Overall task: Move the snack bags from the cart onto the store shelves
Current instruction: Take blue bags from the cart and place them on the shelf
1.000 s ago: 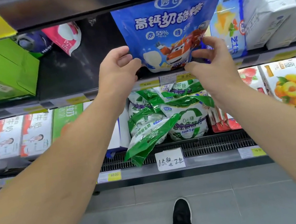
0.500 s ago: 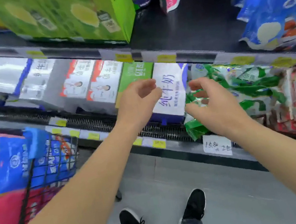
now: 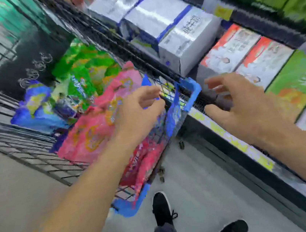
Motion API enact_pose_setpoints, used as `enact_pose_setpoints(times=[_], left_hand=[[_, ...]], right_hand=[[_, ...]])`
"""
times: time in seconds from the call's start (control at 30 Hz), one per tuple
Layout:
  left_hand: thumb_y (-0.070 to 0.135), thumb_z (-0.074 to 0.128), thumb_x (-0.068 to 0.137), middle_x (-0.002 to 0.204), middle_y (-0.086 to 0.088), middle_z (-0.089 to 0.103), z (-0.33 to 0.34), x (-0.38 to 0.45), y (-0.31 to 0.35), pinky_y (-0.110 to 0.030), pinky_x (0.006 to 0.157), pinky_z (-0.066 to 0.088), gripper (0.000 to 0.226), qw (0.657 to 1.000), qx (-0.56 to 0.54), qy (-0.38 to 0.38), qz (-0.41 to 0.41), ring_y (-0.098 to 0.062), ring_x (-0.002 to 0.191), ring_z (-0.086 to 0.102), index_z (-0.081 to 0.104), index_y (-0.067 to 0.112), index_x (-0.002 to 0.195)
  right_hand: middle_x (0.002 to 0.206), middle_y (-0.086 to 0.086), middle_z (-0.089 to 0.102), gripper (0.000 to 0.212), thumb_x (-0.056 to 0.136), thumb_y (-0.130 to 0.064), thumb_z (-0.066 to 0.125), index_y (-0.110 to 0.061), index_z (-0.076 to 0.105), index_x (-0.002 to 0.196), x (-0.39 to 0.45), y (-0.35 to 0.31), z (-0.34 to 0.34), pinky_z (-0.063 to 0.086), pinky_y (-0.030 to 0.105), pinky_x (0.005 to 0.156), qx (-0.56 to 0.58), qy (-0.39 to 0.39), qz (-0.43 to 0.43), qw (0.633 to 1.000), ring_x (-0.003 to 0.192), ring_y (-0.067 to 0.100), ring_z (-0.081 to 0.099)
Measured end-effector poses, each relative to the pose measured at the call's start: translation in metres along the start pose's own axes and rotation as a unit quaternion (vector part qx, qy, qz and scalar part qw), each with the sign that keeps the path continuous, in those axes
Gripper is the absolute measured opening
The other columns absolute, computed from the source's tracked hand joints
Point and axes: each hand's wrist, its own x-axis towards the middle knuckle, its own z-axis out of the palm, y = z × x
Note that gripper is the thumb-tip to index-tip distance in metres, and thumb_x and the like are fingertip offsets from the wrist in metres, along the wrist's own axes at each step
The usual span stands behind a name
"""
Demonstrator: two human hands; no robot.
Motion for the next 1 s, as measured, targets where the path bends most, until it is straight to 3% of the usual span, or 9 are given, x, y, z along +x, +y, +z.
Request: enact_pose_setpoints(times=[0.07,0.17,0.23,0.37,0.5,0.57,0.7,0.9,1.0], left_hand=[[0.021,0.066,0.075,0.101,0.007,0.071,-0.037,0.002,-0.022,-0.019,0.088,0.050,0.024,1.000,0.008,0.026,-0.013,-0.007,0.091,0.068,0.066,0.029,0.098],[0.015,0.070,0.079,0.103,0.001,0.071,-0.083,0.005,-0.057,-0.017,0.086,0.051,0.028,0.998,0.018,0.048,-0.043,-0.010,0.092,0.067,0.068,0.021,0.106],[0.022,0.071,0.076,0.105,0.001,0.071,-0.101,0.007,-0.078,-0.020,0.087,0.052,0.034,0.997,0.027,0.049,-0.056,-0.009,0.091,0.068,0.068,0.018,0.110],[0.018,0.072,0.081,0.109,0.004,0.071,-0.123,0.012,-0.111,-0.031,0.091,0.054,0.031,0.995,0.041,0.042,-0.077,-0.009,0.094,0.067,0.069,0.018,0.112],[0.030,0.070,0.081,0.117,0.010,0.068,-0.124,0.015,-0.123,-0.036,0.096,0.053,0.041,0.995,0.023,0.024,-0.096,-0.006,0.100,0.066,0.066,0.023,0.121],[0.030,0.070,0.083,0.121,0.010,0.066,-0.124,0.017,-0.126,-0.036,0.098,0.051,0.041,0.994,0.019,0.011,-0.103,-0.006,0.103,0.064,0.064,0.025,0.123],[0.029,0.070,0.084,0.117,0.012,0.066,-0.125,0.019,-0.136,-0.033,0.096,0.051,0.037,0.994,0.009,0.007,-0.108,-0.003,0.101,0.065,0.064,0.027,0.121],[0.026,0.073,0.084,0.121,0.007,0.066,-0.112,0.023,-0.136,-0.036,0.098,0.051,0.041,0.994,-0.006,-0.026,-0.105,-0.006,0.103,0.065,0.063,0.022,0.123],[0.037,0.071,0.085,0.124,0.009,0.064,-0.105,0.026,-0.129,-0.036,0.100,0.050,0.041,0.994,-0.005,-0.045,-0.096,-0.006,0.109,0.061,0.062,0.025,0.124]], right_hand=[[0.118,-0.003,0.061,0.046,0.079,-0.015,0.068,-0.021,0.058,0.124,0.020,-0.026,0.026,0.034,0.014,0.088,-0.013,-0.024,-0.037,0.999,0.108,0.012,0.057],[0.118,0.003,0.062,0.047,0.078,-0.010,0.068,-0.016,0.059,0.124,0.048,-0.057,0.068,0.039,0.022,0.091,-0.039,-0.057,-0.094,0.993,0.107,0.017,0.058],[0.120,0.006,0.060,0.049,0.077,-0.007,0.068,-0.014,0.059,0.125,0.062,-0.069,0.091,0.044,0.032,0.093,-0.077,-0.091,-0.122,0.985,0.105,0.023,0.059],[0.129,0.003,0.055,0.051,0.080,-0.006,0.065,-0.017,0.058,0.129,0.092,-0.081,0.137,0.050,0.039,0.088,-0.157,-0.156,-0.141,0.965,0.106,0.028,0.061],[0.143,-0.004,0.047,0.055,0.085,-0.002,0.056,-0.020,0.053,0.137,0.113,-0.076,0.173,0.051,0.039,0.082,-0.251,-0.209,-0.134,0.936,0.115,0.029,0.057],[0.136,-0.001,0.050,0.046,0.086,-0.003,0.056,-0.018,0.059,0.130,0.121,-0.071,0.184,0.052,0.042,0.082,-0.281,-0.231,-0.119,0.924,0.113,0.031,0.057],[0.109,0.006,0.060,0.017,0.085,-0.008,0.062,-0.016,0.071,0.098,0.124,-0.058,0.194,0.049,0.041,0.075,-0.267,-0.202,-0.083,0.939,0.096,0.034,0.060],[0.106,0.011,0.066,0.015,0.087,-0.010,0.065,-0.009,0.072,0.100,0.119,-0.045,0.183,0.046,0.039,0.077,-0.246,-0.161,-0.066,0.953,0.101,0.035,0.060],[0.092,0.006,0.064,0.012,0.086,-0.012,0.067,-0.010,0.072,0.097,0.118,-0.052,0.172,0.047,0.037,0.078,-0.196,-0.114,-0.073,0.971,0.091,0.033,0.063]])
